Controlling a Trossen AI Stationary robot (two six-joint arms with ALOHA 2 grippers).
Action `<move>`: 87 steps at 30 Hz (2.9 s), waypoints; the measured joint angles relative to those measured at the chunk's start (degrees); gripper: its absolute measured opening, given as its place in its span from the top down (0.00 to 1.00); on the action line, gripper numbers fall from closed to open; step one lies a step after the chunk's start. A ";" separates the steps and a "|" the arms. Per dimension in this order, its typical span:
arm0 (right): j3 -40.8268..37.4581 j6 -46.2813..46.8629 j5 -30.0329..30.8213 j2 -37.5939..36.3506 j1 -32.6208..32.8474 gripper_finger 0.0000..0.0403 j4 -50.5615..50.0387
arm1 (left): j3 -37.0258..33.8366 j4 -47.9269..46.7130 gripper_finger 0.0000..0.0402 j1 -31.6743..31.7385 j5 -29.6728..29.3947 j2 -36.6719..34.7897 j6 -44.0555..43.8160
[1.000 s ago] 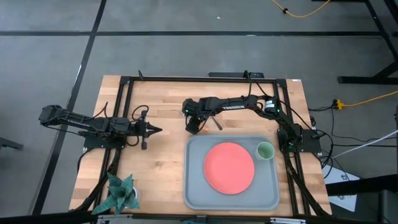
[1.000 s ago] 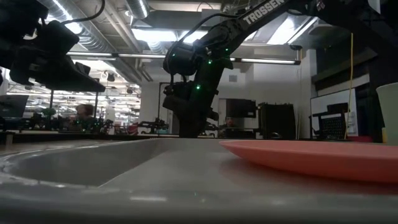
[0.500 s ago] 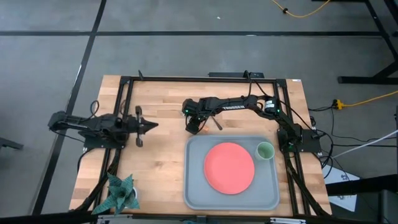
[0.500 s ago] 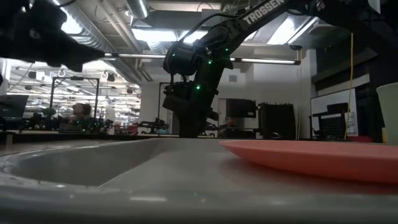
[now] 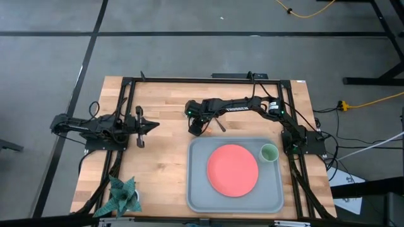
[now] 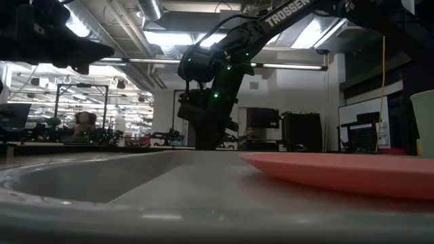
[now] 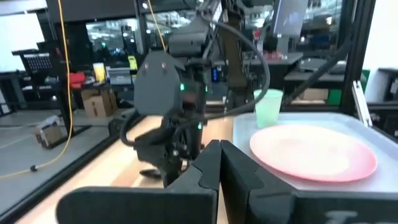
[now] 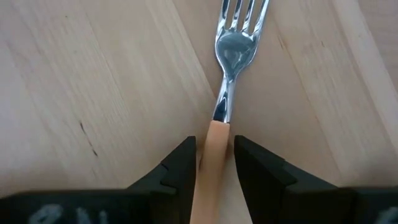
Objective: Pick and place plate/cup/fork/spoon on tray
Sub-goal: Put the fork on the left side of the pink plate on the light blue tray
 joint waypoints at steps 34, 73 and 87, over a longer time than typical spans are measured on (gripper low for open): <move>0.69 1.62 -0.46 2.03 -0.02 0.88 -1.62 | -0.02 -0.37 1.00 0.95 0.04 0.00 0.00; 35.04 44.07 11.83 2.40 13.85 0.88 -46.22 | -0.02 -0.35 1.00 9.87 0.02 0.00 -0.01; 34.54 79.54 17.58 2.40 29.59 0.88 -45.05 | -0.02 -0.35 1.00 13.59 0.02 0.00 0.00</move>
